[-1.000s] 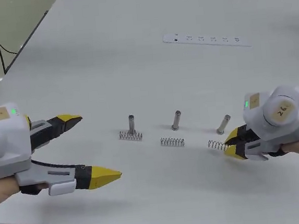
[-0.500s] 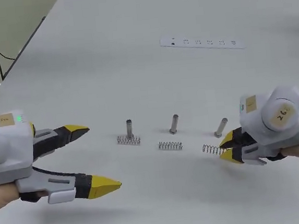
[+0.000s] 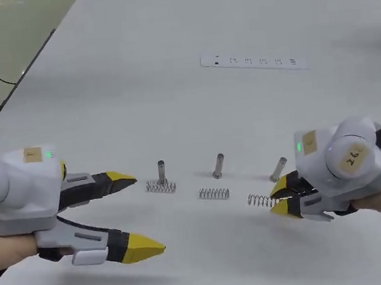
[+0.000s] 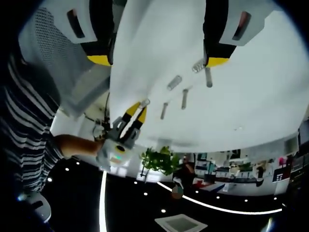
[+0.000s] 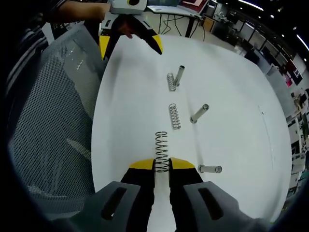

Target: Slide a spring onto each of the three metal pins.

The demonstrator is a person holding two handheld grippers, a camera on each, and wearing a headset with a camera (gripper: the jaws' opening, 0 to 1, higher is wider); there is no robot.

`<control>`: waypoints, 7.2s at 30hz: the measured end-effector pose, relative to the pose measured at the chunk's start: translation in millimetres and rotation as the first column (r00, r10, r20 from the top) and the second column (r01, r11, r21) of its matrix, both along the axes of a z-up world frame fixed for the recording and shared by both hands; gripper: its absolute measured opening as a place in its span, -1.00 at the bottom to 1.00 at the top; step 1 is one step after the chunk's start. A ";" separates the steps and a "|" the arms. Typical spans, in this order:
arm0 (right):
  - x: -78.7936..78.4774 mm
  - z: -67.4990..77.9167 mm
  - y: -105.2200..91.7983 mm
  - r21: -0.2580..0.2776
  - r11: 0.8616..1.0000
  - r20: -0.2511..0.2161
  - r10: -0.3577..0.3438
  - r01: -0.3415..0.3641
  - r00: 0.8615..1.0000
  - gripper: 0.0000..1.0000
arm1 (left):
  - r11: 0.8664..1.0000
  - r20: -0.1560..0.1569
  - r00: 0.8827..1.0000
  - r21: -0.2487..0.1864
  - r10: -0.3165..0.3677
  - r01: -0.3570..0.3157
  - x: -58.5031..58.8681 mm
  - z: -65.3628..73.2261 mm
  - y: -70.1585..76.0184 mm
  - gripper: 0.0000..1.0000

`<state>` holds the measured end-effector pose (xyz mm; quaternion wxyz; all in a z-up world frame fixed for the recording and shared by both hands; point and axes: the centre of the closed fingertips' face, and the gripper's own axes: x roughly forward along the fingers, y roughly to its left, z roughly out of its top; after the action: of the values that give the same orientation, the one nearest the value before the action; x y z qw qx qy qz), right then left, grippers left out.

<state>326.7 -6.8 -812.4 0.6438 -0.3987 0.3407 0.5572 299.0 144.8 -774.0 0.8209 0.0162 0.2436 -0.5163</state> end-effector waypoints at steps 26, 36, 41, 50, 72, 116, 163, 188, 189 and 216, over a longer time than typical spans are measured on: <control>-12.4 9.4 21.0 0.034 0.999 0.001 0.041 -0.041 0.999 -0.85 | 0.983 0.048 0.982 -0.013 -0.181 0.182 16.6 -6.0 -84.2 -0.08; -13.1 16.0 25.7 0.057 0.997 0.008 0.050 -0.051 0.999 -0.85 | 0.977 0.054 0.977 -0.042 -0.205 0.207 16.7 -8.6 -101.0 -0.33; -14.3 18.3 28.1 0.062 0.996 0.011 0.061 -0.061 0.998 -0.85 | 0.978 0.053 0.980 -0.073 -0.191 0.195 19.8 -5.8 -106.1 -0.40; -15.1 20.1 31.1 0.069 0.995 0.015 0.067 -0.068 0.998 -0.85 | 0.975 0.065 0.979 -0.096 -0.195 0.200 20.2 -1.8 -113.2 -0.54; -19.0 23.3 31.4 0.076 0.994 0.012 0.073 -0.073 0.997 -0.85 | 0.962 0.109 0.963 -0.097 -0.245 0.255 14.7 0.1 -119.3 -0.94; -25.2 22.5 26.4 0.138 0.987 -0.004 0.085 -0.084 0.996 -0.86 | 0.944 0.097 0.946 -0.084 -0.310 0.318 6.7 -1.5 -116.7 -0.95; -29.7 68.8 78.0 0.440 0.891 0.053 0.097 -0.111 0.994 -0.86 | 0.952 0.132 0.947 -0.048 -0.293 0.302 14.3 -2.7 -116.3 -0.95; -30.2 79.7 84.6 0.536 0.835 0.073 0.105 -0.128 0.992 -0.87 | 0.944 0.146 0.937 -0.042 -0.318 0.327 7.4 4.1 -105.6 -0.94; -30.3 80.4 84.5 0.536 0.834 0.074 0.106 -0.129 0.992 -0.87 | 0.942 0.147 0.934 -0.044 -0.324 0.334 6.8 5.6 -105.8 -0.94; -30.6 89.9 87.5 0.524 0.836 0.090 0.136 -0.163 0.987 -0.87 | 0.929 0.165 0.923 -0.072 -0.348 0.363 5.8 17.1 -96.6 -0.80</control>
<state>296.1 80.7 -722.6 0.6915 -0.2446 0.1260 0.6680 304.8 48.2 -756.9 0.7290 0.0571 0.1480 -0.6659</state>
